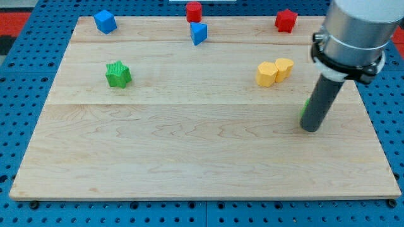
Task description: Move the green circle close to the yellow heart
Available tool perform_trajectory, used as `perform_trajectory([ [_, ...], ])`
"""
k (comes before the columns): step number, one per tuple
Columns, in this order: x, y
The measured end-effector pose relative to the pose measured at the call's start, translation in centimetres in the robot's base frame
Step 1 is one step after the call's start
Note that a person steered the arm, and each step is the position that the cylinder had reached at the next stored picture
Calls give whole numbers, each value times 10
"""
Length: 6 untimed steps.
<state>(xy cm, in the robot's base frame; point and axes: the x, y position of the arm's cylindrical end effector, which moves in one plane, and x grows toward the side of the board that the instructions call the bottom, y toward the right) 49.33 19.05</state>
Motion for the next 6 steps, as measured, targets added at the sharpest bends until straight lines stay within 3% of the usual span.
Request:
perform_trajectory([
  [2,-15,35],
  [4,-85,16],
  [5,-88,17],
  [6,-133,-3],
])
